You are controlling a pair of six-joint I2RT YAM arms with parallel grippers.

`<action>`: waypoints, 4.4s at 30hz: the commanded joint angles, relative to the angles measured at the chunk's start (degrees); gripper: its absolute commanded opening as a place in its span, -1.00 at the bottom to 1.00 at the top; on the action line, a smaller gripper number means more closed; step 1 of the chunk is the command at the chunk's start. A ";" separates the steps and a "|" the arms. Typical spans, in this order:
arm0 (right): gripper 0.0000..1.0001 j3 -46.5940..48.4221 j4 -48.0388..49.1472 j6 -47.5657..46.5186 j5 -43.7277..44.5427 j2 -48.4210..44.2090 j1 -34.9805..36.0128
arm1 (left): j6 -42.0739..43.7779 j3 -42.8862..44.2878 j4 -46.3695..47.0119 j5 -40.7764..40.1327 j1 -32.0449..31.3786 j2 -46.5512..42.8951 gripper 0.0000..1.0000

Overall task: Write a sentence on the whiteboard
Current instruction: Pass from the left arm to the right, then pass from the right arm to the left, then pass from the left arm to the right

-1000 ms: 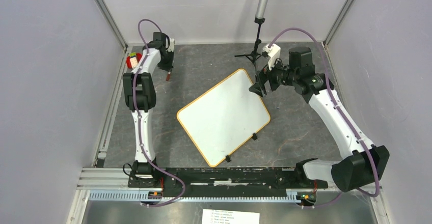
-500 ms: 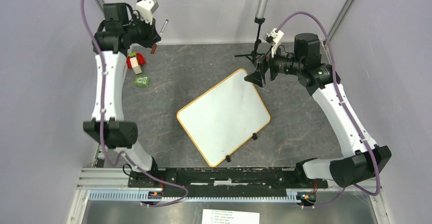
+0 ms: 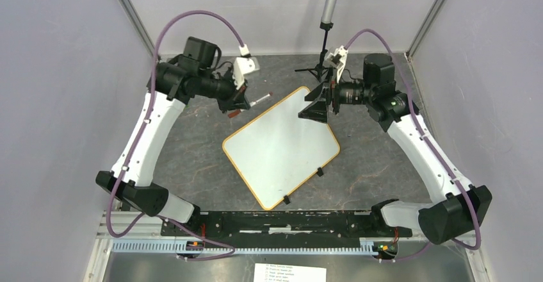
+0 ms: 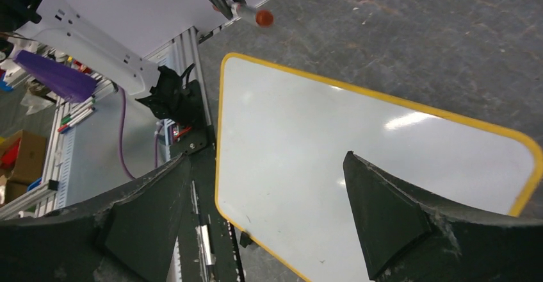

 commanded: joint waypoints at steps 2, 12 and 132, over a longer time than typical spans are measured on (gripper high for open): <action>0.86 -1.99 1.70 1.79 -0.73 -1.20 3.39 | 4.68 -2.22 -1.24 -3.48 -6.70 -1.24 -0.95; 0.66 -3.73 9.71 10.24 -3.93 1.79 8.21 | 4.88 -1.74 -0.95 -7.03 -15.59 -0.68 -0.95; -0.20 -10.17 19.66 16.90 -6.56 -0.54 11.21 | 0.66 -3.18 -1.73 -4.38 -21.79 3.64 -0.95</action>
